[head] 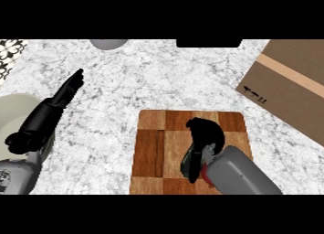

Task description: Pick the eggplant from the cutting board and place it in the cardboard box

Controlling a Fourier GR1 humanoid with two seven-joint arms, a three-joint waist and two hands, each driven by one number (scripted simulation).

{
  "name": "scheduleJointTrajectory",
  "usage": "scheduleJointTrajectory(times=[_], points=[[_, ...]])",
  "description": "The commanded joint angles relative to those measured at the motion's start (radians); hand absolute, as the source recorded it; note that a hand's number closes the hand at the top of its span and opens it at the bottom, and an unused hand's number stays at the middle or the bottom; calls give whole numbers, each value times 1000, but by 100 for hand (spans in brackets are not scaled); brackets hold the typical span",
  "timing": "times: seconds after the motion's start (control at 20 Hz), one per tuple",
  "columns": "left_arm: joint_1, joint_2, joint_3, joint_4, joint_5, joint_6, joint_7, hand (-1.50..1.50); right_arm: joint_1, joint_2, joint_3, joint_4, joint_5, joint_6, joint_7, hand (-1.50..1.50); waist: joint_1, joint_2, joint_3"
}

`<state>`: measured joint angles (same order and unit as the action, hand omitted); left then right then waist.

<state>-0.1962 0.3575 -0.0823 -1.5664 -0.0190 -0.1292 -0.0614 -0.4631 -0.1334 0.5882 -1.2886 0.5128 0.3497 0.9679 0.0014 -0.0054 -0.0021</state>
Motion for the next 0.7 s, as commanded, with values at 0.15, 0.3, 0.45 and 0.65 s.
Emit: scheduleJointTrajectory(times=[0.15, 0.3, 0.45, 0.65], points=[[-13, -39, 18, -10, -31, -11, 29, 0, 45, -6, 31, 18, 162, -38, -137, 150, 0, 5, 2], [-29, -31, 39, 59, -34, -45, -39, 0, -20, 40, 19, 79, 223, -72, -161, 150, 1, 7, 2], [-23, -55, 41, 98, -74, -25, -74, 0, 10, -9, -6, 22, 248, -62, -222, 150, -2, 6, 2], [21, -70, 15, 32, -67, -26, -51, 0, -16, -65, 49, -10, 277, -122, -427, 150, 7, 7, 3]])
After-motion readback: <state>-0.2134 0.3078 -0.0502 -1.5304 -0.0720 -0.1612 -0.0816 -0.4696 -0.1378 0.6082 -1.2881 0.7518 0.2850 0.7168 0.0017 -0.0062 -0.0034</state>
